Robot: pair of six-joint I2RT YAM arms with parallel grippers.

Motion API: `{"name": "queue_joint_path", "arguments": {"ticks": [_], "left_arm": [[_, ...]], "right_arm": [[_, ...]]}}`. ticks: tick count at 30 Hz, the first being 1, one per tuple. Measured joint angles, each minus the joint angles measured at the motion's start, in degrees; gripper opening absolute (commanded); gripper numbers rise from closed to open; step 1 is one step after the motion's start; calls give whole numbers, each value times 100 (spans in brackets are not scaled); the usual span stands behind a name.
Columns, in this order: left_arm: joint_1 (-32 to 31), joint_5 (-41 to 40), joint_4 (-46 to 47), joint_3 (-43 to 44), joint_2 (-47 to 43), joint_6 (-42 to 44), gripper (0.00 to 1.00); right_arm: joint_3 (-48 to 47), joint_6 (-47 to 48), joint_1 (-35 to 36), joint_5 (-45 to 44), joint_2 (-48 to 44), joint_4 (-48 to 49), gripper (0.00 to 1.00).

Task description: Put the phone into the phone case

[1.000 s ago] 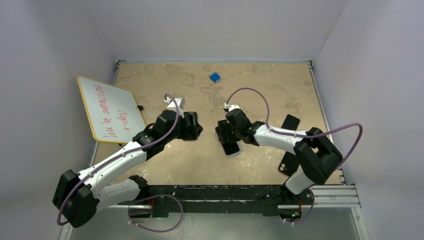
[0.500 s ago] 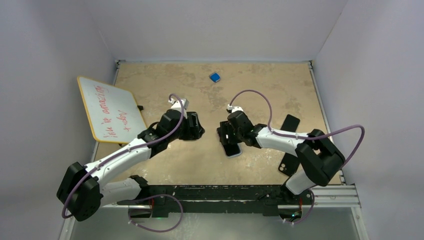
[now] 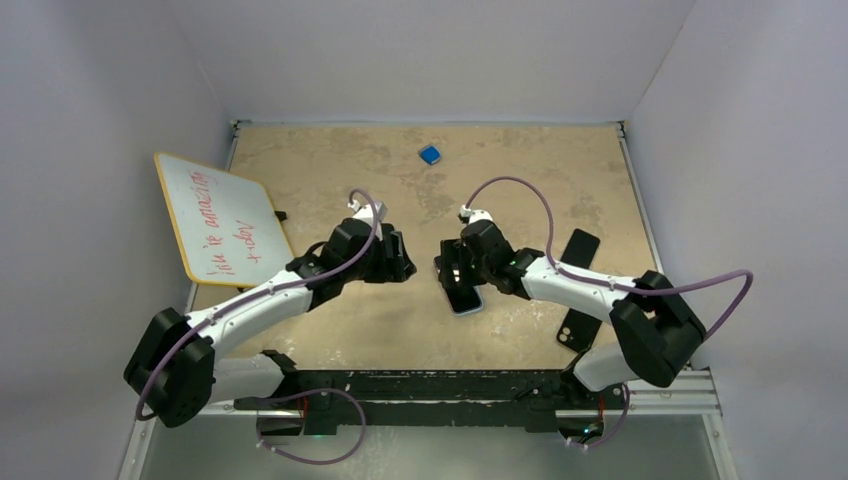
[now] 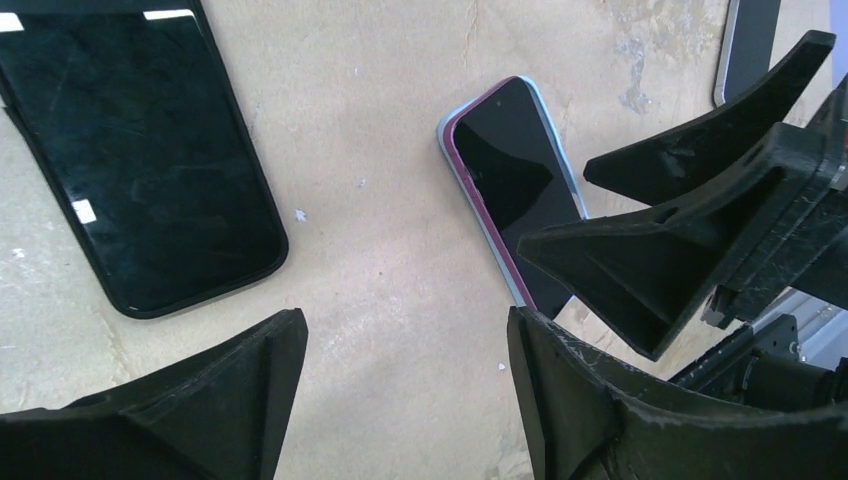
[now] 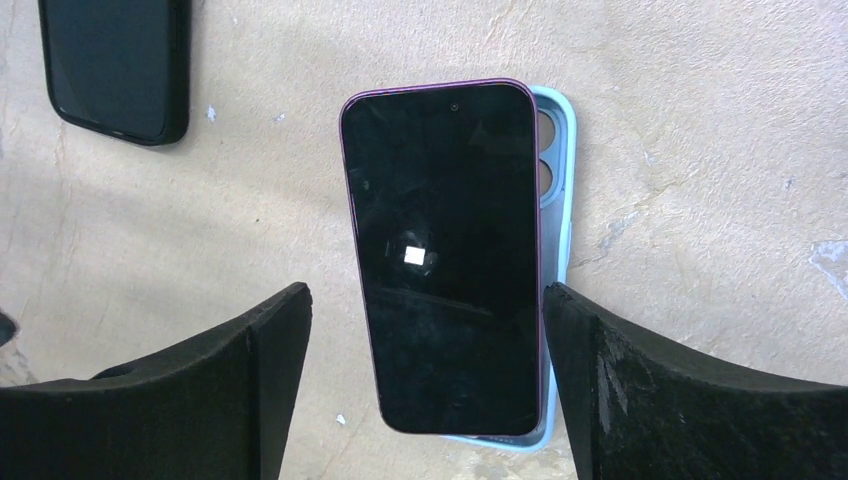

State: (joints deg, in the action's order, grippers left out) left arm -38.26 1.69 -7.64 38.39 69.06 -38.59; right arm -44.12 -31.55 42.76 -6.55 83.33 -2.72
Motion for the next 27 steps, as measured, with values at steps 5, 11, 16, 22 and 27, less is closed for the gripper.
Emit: {"name": "queue_joint_path", "arguments": {"ticks": [5,11,16,22,27], "left_arm": [[-2,221,162,74,293,-79,67],[-13,442,601,225,920,-136,60],[-48,544,1088,267,1438,-256,55],[-57,691,1493,505,2151,-382,49],[-57,809,1617,857,2702,-385,43]], "right_arm": [[0,7,-17,24,-105,-94,78],[227,13,-203,275,-136,4,70],[592,70,-697,763,-170,260,67],[820,291,-1405,1394,-249,494,60],[817,527,-1665,1961,-39,778,57]]}}
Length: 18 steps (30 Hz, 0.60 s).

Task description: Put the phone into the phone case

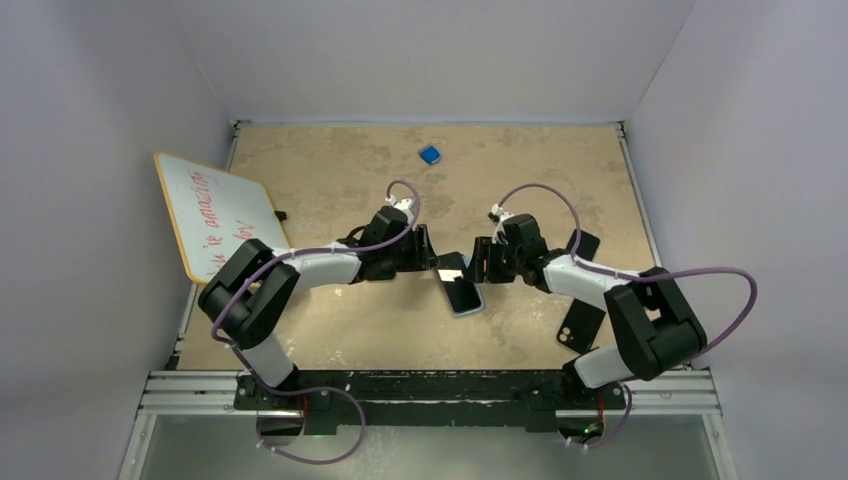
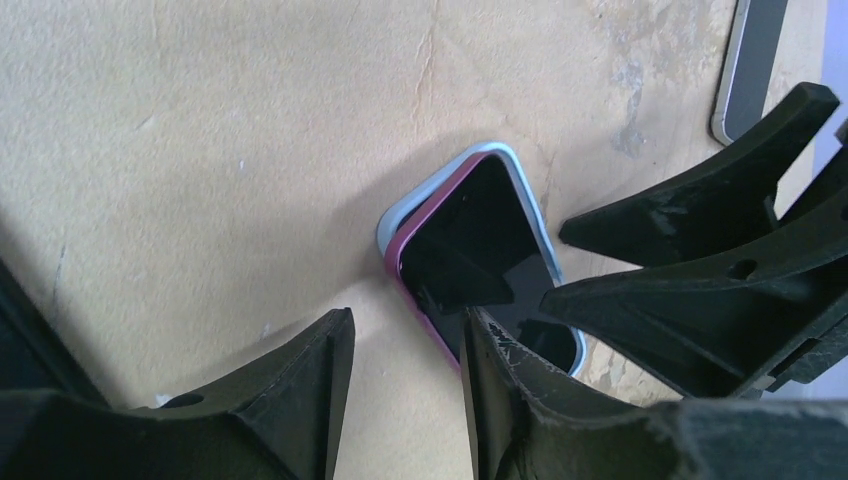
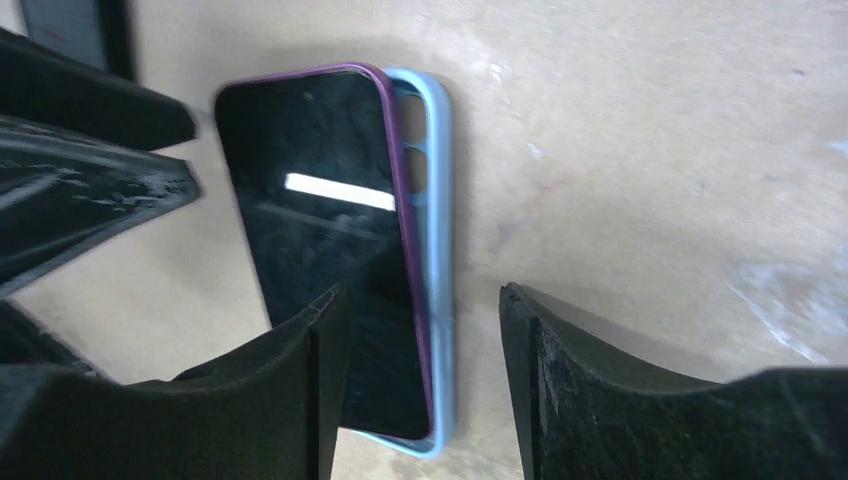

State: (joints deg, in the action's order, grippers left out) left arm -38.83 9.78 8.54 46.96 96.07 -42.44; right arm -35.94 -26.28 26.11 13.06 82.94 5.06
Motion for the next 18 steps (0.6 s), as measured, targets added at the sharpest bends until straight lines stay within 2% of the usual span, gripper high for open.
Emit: {"name": "queue_joint_path", "arguments": {"ticks": [5,9,18], "left_arm": [[-24,-50,9,205,101,7,41],[-26,-155,9,352,197,55,30],[-55,-98,22,527,654,170,24]], "right_arm": [[-35,50,-136,358,240,254,52],[-114,50,-149,492,455,466,49],[-173,37,-188,920,752,914,46]]}}
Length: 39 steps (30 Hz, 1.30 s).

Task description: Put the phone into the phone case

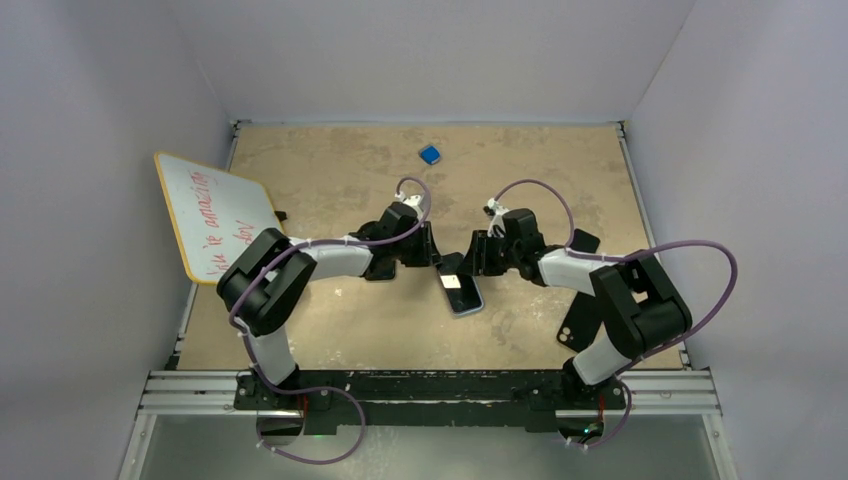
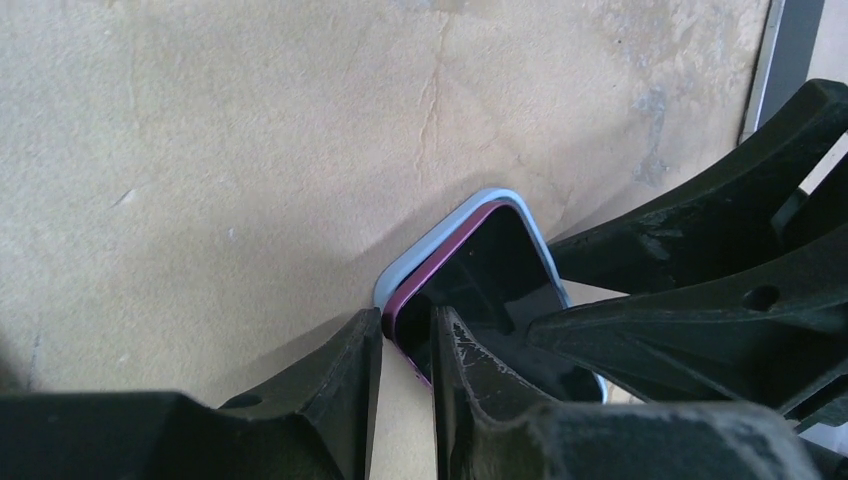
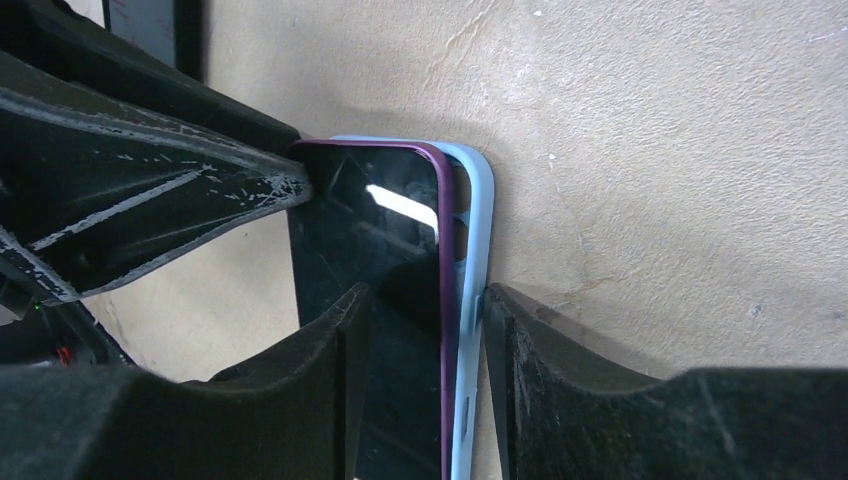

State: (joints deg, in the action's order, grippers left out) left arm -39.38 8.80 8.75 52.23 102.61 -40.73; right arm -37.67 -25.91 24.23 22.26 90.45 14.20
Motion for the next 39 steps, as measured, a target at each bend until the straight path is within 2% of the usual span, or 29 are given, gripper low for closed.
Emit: {"name": "queue_joint_path", "arguments": {"ticks": [9,12,15,20,28,32,36,39], "left_arm": [[-81,55,92,131,146,-9,24],[-83,33,59,136,142,-24,33],[-127,-4,-4,136,92,-83,38],[-282,44,-308,111,-251,-238,39],[-382,389,-68,-457,-695,-691,36],[-470,669,17,-498,-538,-822,30],[-612,750,136,-529,-354,-935,11],[-645,748,153,-553,-337,-977,6]], "right_arm": [[166,-44,-52,122,-9,306,44],[181,-46,-57,98,-22,310,44],[184,-48,-50,42,-63,229,50],[190,-81,-11,-118,-501,-334,61],[398,-116,11,-229,-1001,-802,62],[623,-229,13,-177,-1060,-835,60],[787,-337,15,-76,-1167,-719,58],[931,-496,79,42,-1237,-546,55]]}}
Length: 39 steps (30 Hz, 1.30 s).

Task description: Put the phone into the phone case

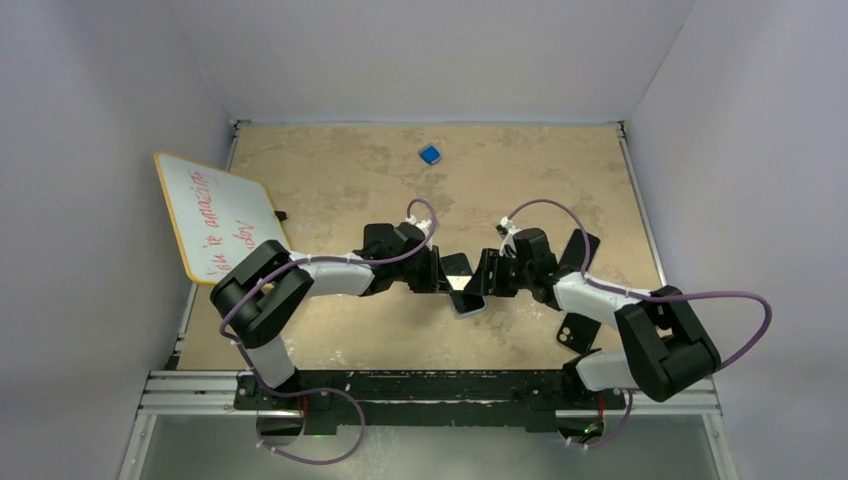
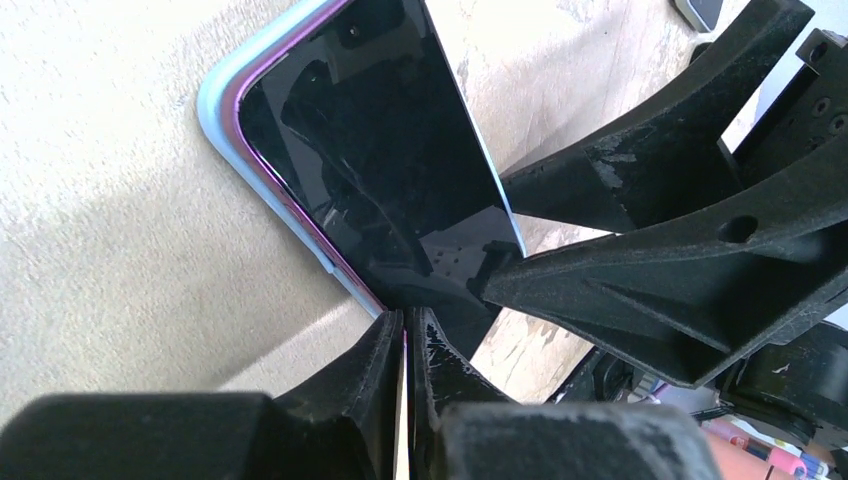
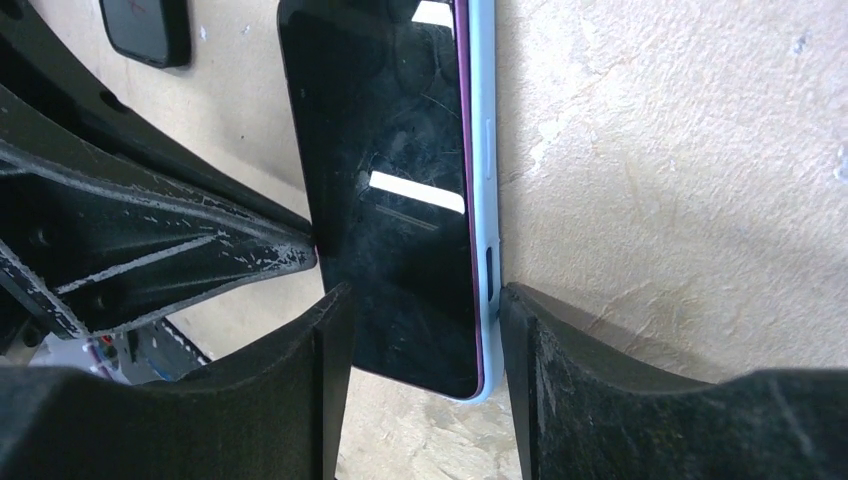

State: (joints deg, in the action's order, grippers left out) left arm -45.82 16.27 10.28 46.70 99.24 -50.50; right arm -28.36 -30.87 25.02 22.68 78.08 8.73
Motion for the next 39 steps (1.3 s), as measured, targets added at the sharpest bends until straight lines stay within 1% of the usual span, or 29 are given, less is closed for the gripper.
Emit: {"name": "queue_joint_path", "arguments": {"ticks": [4,8,12,16,18,22,26,31,35,39], "left_arm": [[-33,109,-98,7,0,33,6],[-33,153,-496,175,-13,201,6],[-39,138,-573,184,-48,297,7],[-39,162,-544,179,-63,319,8],[-39,179,-518,170,-81,319,10],[-35,149,-623,114,-219,337,21],[28,79,-883,68,-575,365,27],[212,-48,-1034,52,-960,483,29],[310,-68,-1130,39,-863,625,28],[413,20,-1005,28,-597,726,24]], "right_arm": [[238,-343,92,-111,-136,365,54],[647,-850,155,-201,-400,918,56],[1119,-1585,317,181,-592,1692,57],[1200,-2035,358,396,-584,2024,59],[1200,-2162,358,422,-570,2094,59],[1200,-2330,372,382,-529,2111,59],[1200,-2354,393,234,-546,2004,59],[1196,-2321,396,-76,-586,1792,62],[1191,-2306,396,-264,-564,1731,62],[1130,-2277,396,-369,-404,1751,59]]}}
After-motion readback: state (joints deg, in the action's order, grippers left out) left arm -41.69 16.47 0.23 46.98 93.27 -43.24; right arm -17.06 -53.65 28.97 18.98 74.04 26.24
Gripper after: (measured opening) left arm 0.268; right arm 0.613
